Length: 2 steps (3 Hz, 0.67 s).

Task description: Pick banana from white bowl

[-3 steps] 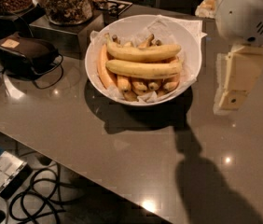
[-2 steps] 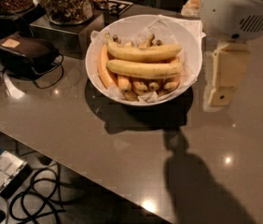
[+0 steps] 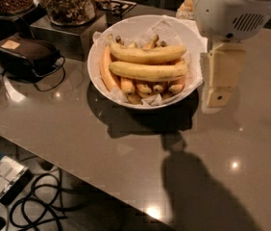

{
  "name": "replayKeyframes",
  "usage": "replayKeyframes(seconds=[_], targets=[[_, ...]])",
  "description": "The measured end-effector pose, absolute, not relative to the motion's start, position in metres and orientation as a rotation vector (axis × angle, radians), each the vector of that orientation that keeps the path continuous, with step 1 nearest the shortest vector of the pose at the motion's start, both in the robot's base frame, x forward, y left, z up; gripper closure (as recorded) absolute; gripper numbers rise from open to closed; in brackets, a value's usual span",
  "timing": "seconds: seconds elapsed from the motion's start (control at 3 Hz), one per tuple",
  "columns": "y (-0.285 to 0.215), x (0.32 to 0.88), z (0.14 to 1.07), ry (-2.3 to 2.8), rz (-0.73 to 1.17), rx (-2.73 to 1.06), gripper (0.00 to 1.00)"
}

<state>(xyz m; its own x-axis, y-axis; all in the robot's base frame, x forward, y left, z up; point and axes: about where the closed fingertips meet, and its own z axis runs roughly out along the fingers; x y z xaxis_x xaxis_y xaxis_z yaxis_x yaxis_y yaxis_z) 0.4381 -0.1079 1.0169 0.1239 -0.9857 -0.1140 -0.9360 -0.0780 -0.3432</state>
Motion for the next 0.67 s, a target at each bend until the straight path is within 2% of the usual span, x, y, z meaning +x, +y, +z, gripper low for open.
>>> replayKeyframes(seconds=[0.67], targets=[[-0.0919, 0.4534, 1.0224, 1.908, -0.106, -2.022, 0.02]])
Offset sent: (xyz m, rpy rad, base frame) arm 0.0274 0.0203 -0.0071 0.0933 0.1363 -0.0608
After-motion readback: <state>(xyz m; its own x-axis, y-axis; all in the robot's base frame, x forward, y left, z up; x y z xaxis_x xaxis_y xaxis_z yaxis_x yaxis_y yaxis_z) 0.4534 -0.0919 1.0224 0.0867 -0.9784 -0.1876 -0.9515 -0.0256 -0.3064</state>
